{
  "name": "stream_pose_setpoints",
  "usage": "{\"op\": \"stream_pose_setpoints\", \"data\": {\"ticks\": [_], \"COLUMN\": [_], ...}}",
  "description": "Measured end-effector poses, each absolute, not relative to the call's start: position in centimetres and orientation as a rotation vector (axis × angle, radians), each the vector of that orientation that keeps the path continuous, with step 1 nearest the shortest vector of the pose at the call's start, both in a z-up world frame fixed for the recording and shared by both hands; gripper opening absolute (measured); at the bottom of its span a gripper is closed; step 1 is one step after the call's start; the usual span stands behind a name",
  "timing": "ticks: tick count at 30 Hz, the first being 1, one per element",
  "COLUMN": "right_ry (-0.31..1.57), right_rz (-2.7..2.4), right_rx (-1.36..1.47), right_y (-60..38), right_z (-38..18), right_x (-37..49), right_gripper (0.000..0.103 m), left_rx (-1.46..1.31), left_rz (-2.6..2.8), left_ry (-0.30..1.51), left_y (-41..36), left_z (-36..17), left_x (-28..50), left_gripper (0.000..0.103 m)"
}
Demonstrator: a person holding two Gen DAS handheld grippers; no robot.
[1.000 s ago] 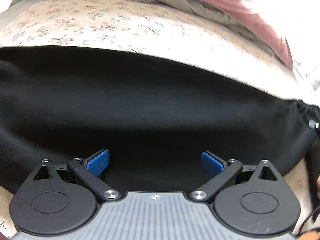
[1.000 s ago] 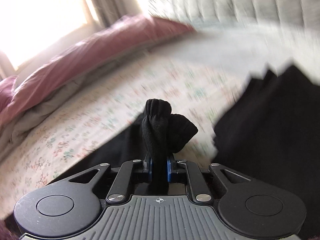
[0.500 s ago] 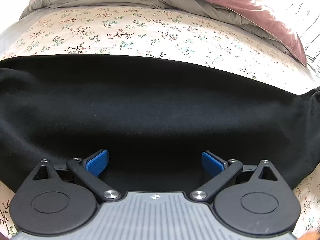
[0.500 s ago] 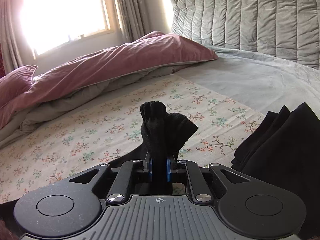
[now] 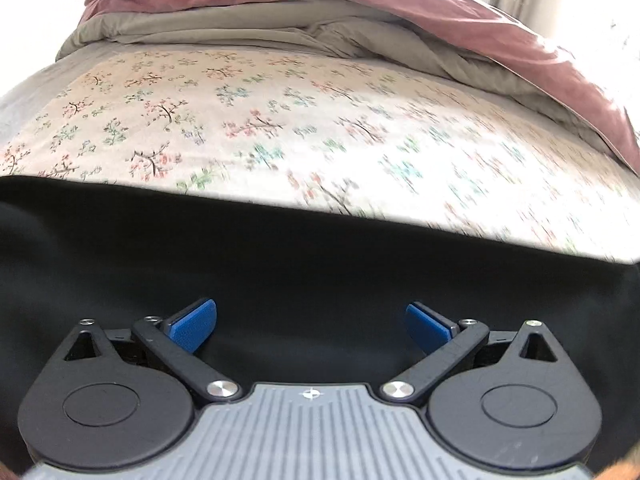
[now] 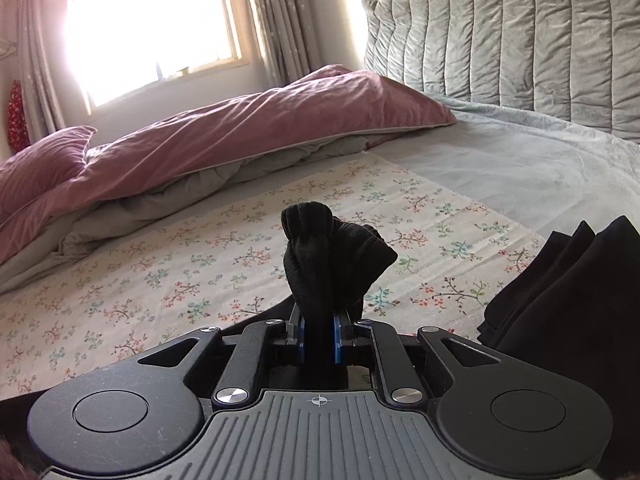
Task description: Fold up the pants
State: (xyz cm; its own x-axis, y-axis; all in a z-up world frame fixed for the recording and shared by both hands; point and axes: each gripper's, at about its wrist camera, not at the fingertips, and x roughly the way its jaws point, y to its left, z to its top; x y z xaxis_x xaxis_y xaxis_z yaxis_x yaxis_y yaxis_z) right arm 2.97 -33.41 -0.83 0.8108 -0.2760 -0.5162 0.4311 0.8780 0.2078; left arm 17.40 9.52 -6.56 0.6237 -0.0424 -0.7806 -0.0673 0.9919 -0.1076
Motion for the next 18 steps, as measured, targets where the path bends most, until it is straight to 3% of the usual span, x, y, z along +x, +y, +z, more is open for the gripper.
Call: {"op": "stream_pose_setpoints", "data": {"ticks": [12, 18], "right_ry": [0.497, 0.437], "right_rz": [-0.391, -0.352], "right_rx": [0.387, 0.332], "right_y": [-34.9, -33.6], "right_z": [-1.0, -0.1], "right_x": [3.2, 3.0], "right_gripper": [0.011, 0.011], "left_rx": [-0.126, -0.352], "left_rz": [0.024, -0.055], "left_ry": [0.838, 0.86], "left_y": [8.9, 12.0], "left_z": [-7.6, -5.4], "left_x": [20.3, 17.5], "left_gripper": [0.103, 0.103]}}
